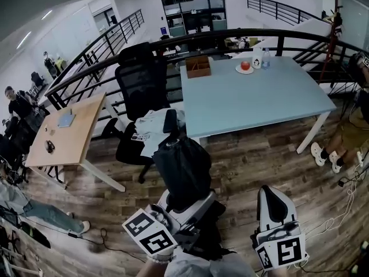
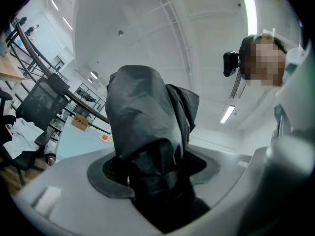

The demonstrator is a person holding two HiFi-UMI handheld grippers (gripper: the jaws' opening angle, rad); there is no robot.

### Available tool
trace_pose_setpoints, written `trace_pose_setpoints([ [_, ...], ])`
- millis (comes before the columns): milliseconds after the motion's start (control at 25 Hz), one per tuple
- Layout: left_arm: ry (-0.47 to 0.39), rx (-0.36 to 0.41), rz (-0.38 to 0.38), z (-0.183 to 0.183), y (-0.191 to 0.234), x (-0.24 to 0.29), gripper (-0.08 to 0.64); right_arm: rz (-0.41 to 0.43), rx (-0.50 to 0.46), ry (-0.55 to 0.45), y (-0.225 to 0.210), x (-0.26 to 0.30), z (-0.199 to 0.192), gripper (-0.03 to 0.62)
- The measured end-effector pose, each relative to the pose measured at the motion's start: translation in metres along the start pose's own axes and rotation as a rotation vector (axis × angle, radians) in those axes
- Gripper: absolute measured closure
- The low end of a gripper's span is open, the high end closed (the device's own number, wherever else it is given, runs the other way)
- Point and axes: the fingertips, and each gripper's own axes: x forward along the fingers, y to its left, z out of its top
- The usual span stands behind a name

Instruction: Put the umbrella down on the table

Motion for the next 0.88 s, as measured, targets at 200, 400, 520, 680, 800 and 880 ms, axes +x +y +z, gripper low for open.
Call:
trace_pose_setpoints([
  [200,-0.003,0.001,-0.027,0.003,0.005,0.016,0.272,-0.028,-0.007,0.008,-0.012,0.005,-0.003,0.594],
  [400,-0.002,0.014,-0.037,0.005,0.020,0.036,0.272,-0.026,0.037,0.025,-0.025,0.023,-0.011,0.594],
  [520,0.002,0.008,-0.044,0.006,0.032,0.051,0.272,-0.026,0.074,0.022,-0.036,0.039,-0.011,0.594],
  [680,0.000,-0.012,-0.054,0.013,0.049,0.075,0.272,-0.038,0.048,0.016,-0.050,0.063,-0.004,0.594],
  [800,-0.004,-0.016,-0.064,0.020,0.060,0.093,0.272,-0.046,0.034,0.016,-0.061,0.081,-0.001,0.594],
  [880,-0.002,-0.014,-0.071,0.026,0.067,0.105,0.272,-0.050,0.023,0.016,-0.068,0.093,0.002,0.594],
])
